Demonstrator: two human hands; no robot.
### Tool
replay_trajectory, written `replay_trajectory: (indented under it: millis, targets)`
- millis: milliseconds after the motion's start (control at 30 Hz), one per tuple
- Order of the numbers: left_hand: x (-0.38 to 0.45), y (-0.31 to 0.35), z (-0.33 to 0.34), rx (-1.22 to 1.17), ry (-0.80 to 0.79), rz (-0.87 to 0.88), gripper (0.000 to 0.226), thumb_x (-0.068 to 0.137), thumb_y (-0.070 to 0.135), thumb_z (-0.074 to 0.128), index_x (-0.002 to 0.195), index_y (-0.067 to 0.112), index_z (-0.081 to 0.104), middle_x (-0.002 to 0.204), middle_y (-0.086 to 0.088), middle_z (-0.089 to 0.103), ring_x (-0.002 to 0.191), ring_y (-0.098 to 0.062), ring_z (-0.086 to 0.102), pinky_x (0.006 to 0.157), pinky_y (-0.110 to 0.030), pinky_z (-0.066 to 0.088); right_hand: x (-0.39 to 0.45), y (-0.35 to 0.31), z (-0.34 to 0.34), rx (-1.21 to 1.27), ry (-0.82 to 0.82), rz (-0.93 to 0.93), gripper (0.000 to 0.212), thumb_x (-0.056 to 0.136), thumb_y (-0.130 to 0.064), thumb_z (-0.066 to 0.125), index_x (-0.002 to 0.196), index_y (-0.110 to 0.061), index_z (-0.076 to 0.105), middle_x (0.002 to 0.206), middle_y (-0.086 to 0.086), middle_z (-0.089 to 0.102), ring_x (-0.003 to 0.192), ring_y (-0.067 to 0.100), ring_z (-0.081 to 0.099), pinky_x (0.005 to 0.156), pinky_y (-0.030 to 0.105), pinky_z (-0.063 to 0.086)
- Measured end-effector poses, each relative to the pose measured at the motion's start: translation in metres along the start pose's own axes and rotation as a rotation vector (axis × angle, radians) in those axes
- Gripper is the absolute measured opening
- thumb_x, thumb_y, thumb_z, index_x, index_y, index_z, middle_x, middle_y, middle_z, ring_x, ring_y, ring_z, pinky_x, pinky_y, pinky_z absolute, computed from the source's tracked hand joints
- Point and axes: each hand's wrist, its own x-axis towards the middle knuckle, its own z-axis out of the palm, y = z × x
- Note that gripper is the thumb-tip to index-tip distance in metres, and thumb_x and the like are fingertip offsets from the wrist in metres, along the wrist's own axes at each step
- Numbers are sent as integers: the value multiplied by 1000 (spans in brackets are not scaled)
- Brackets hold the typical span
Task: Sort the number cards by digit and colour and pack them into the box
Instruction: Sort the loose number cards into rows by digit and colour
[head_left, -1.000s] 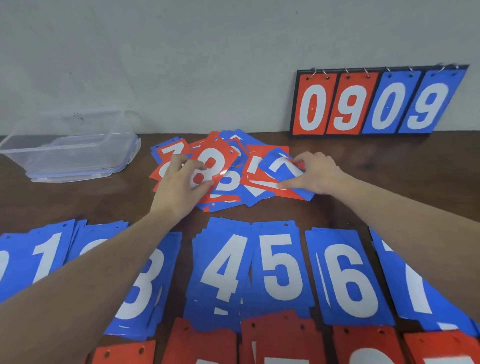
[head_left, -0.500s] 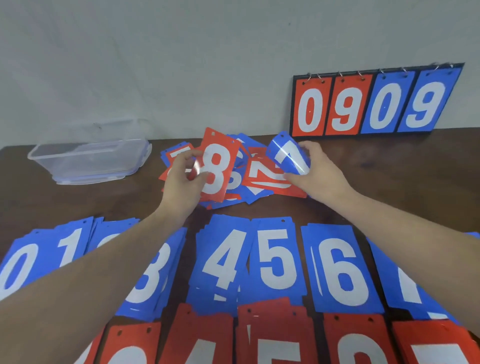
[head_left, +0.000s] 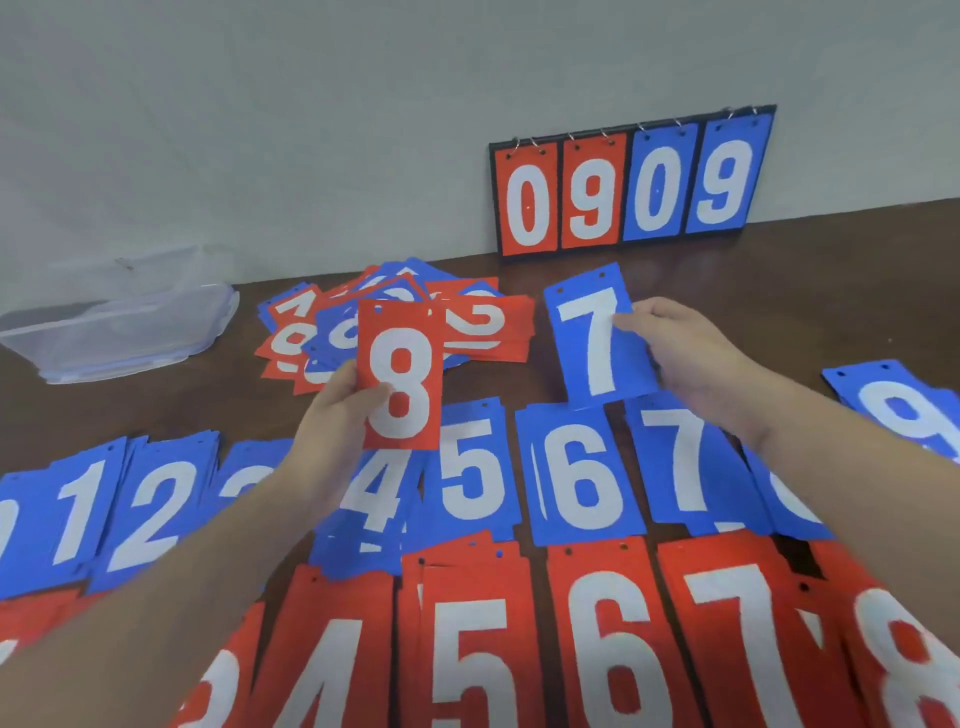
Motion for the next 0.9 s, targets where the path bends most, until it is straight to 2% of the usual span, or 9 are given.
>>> replay_trajectory:
  millis: [133,200,300,400,533,667,700,800,900]
  targets:
    - [-15,1,19,-1,-90,0,21,102,18,54,109,36,62,92,22,75,85,-2,73,68,-23,55,-17,11,-35,56,-40,26,14,100,-15,61,93,-15,49,104,11,75,92,25,75,88,42,59]
    - [-21,3,27,32,-110,19,27,102,13,53,111,38,59,91,24,75,86,-2,73,66,-23,56,-23,18,-51,11,-34,12,16,98,-11,63,108,-14,51,113,11,73,94,25,75,87,43,59]
    - [-27,5,35,25,-142,35,55,98,1,57,135,40,48,103,17,75,98,-12,73,72,-34,61,-30,25,-69,-58,-48,7,58,94,-2,66,140,-25,41,118,14,71,100,31,72,91,49,57]
    - [-33,5,41,10,-183,36,91,94,-5,62,154,50,20,110,13,74,105,-18,71,70,-41,62,-33,28,-79,-191,-92,1,78,92,4,66,147,-37,29,111,14,73,95,32,70,80,43,57]
    - [-40,8,51,32,-187,107,106,92,-8,63,154,55,5,108,16,73,106,-16,71,68,-45,62,-39,27,-85,-396,-170,-39,56,92,0,66,134,-30,44,106,0,76,99,24,72,77,36,57]
    - [-46,6,64,55,-217,168,106,92,-6,64,152,56,2,120,11,71,110,-17,70,73,-48,62,-39,33,-82,-655,-177,-165,43,92,-7,66,120,-34,48,83,0,67,65,16,62,60,31,48]
    - [-47,5,67,55,-228,170,103,92,-5,64,151,57,6,122,9,71,111,-18,70,73,-49,62,-37,36,-80,-751,-157,-201,41,92,-10,67,120,-34,48,81,-2,62,68,17,60,61,32,47]
    - [-49,4,76,47,-236,161,91,91,-6,66,143,58,25,129,4,65,113,-21,68,70,-49,62,-36,43,-76,-987,-58,-297,42,91,-19,69,128,-30,52,94,-13,53,103,19,49,79,32,39]
    - [-50,3,87,34,-248,138,77,92,-7,64,137,47,35,127,2,65,111,-21,69,71,-47,62,-38,46,-79,-1060,4,-335,56,88,-28,73,139,-31,50,120,-7,53,116,20,41,98,37,40]
